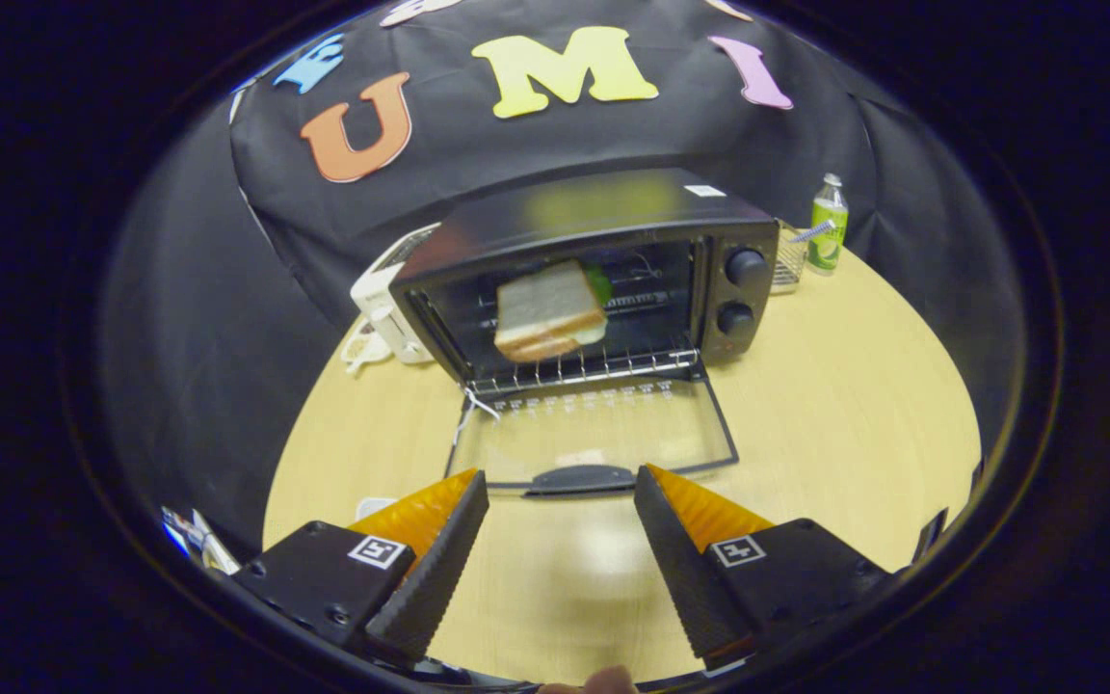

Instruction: Open the toaster oven, put the food inside, and close the toaster oven door.

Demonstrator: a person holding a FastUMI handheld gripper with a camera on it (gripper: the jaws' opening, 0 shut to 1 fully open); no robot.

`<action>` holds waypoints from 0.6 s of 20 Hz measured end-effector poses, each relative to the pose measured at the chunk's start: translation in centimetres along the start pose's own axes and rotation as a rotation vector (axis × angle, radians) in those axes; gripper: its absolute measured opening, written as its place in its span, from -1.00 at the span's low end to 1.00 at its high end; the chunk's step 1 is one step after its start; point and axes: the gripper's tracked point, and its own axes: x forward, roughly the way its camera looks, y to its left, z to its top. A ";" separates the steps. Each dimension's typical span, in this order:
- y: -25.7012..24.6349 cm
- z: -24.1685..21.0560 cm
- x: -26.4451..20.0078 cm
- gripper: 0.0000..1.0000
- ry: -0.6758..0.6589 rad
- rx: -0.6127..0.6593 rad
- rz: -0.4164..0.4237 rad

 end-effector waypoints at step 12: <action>-3.1 -5.4 7.6 0.99 0.073 -0.044 -0.091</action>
